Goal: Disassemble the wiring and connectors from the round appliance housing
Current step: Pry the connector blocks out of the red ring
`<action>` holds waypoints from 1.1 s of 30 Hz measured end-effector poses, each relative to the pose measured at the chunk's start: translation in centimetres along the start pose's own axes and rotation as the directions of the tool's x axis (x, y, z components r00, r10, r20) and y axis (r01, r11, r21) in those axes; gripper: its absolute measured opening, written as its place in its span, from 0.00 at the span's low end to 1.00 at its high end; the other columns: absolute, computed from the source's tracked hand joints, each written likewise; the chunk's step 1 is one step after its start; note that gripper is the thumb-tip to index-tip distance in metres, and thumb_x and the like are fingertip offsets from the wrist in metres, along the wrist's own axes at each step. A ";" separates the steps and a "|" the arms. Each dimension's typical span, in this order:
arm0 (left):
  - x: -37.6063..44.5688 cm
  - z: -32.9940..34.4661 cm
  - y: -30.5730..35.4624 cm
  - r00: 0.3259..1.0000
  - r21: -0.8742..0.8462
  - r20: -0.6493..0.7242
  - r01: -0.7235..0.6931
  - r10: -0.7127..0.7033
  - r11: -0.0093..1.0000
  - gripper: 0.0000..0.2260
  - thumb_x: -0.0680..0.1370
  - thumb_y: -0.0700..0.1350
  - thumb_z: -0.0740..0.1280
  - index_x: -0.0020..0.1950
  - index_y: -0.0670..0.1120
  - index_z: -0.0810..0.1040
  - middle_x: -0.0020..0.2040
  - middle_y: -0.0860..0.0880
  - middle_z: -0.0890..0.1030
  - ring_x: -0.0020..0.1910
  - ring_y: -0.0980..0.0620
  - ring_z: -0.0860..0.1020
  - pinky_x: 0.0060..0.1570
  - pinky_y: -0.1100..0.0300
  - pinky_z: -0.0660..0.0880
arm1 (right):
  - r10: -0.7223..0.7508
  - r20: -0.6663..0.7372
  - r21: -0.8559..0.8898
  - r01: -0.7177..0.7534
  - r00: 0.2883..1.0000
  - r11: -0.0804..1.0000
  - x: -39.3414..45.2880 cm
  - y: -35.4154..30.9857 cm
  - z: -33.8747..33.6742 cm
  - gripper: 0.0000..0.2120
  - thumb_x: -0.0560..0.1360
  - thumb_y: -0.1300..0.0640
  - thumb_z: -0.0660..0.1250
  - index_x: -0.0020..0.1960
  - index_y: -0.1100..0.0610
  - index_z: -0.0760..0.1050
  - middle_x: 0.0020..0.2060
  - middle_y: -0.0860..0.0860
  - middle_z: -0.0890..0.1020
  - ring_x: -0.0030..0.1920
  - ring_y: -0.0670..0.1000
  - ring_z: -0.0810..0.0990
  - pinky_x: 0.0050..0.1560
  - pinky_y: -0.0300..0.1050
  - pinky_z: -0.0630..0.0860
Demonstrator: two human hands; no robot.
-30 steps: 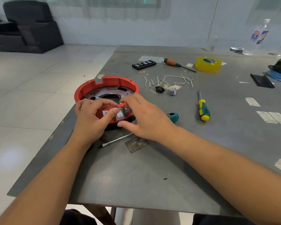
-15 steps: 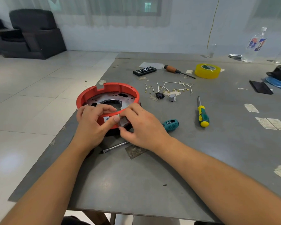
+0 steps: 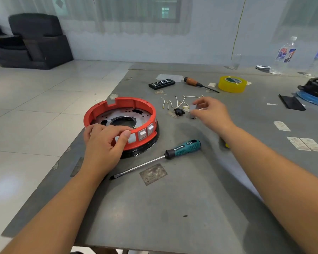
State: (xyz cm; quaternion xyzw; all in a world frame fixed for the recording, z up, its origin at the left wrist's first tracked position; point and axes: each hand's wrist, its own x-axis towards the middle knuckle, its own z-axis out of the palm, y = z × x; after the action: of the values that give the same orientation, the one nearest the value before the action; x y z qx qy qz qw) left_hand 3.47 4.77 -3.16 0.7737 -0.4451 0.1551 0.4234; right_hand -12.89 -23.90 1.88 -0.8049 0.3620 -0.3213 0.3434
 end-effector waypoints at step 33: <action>0.8 -0.4 1.4 0.993 0.291 0.095 -0.090 0.065 0.953 0.19 0.80 0.63 0.60 0.61 0.56 0.84 0.57 0.53 0.84 0.64 0.45 0.76 0.66 0.41 0.60 | -0.470 0.542 -0.343 0.694 0.697 0.633 -10.9 0.2 1.9 0.20 0.79 0.33 0.60 0.65 0.42 0.74 0.56 0.43 0.77 0.58 0.47 0.75 0.65 0.51 0.66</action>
State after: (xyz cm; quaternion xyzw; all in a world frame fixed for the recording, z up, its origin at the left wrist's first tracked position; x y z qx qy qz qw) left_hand 2.84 4.30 -1.71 0.8157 -0.4647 0.2035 0.2780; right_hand -17.37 -14.63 -2.27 -0.9875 0.0691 -0.1321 0.0514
